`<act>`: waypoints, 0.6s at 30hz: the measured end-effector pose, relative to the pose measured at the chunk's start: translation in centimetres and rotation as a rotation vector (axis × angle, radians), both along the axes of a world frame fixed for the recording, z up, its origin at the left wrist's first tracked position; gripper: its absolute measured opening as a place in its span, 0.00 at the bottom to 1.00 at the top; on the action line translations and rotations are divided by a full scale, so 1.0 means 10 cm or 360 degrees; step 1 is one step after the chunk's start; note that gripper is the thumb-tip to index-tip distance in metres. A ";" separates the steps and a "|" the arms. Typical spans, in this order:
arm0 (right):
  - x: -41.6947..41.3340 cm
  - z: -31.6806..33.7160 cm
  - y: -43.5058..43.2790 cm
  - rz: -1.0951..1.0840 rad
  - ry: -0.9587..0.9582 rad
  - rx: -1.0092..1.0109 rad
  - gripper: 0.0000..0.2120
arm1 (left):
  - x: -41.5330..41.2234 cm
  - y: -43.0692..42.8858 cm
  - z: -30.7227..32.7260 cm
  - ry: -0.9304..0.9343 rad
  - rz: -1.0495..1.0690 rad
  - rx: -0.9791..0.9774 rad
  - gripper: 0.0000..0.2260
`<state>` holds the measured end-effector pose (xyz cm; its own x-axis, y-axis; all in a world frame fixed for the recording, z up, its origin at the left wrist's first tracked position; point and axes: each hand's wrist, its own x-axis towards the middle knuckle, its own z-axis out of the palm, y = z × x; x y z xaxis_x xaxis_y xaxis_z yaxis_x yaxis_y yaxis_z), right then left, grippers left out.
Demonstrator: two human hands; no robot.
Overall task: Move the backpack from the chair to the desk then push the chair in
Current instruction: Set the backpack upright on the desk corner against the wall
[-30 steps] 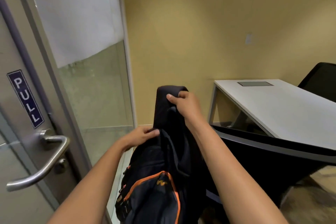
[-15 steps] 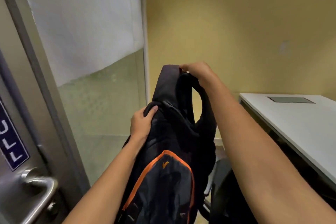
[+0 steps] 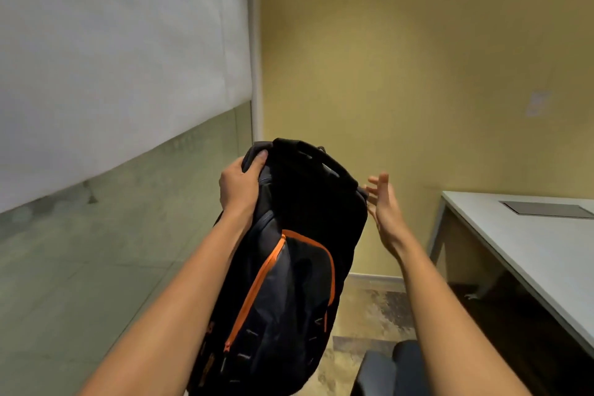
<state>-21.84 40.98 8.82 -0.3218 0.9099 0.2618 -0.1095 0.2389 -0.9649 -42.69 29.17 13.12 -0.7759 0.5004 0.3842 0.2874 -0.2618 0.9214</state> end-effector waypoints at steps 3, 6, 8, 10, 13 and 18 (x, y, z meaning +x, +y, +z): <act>-0.07 -0.34 0.20 0.0203 -0.0141 0.0071 0.45 | -0.12 0.36 0.02 -0.0025 -0.0026 0.0014 0.10; -0.23 -0.49 0.51 0.0227 -0.0313 0.0115 0.32 | -0.29 0.73 -0.03 -0.0089 -0.0065 0.0020 0.09; -0.39 -0.50 0.75 0.0021 -0.0261 0.0148 0.16 | -0.41 0.99 -0.08 -0.0108 -0.0089 0.0006 0.09; -0.56 -0.50 1.01 -0.0272 -0.0245 0.0153 0.12 | -0.54 1.26 -0.16 -0.0101 -0.0111 -0.0012 0.09; -0.85 -0.52 1.39 -0.0633 -0.0303 0.0155 0.17 | -0.79 1.65 -0.25 -0.0037 -0.0124 -0.0056 0.09; -1.29 -0.34 1.82 -0.1156 -0.0211 0.0163 0.20 | -1.23 2.25 -0.39 0.0053 -0.0050 -0.0082 0.15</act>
<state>-34.71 59.16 5.41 0.3164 0.8786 0.3577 0.2261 0.2964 -0.9279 -54.95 51.71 9.24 -0.7466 0.5442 0.3826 0.3103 -0.2237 0.9239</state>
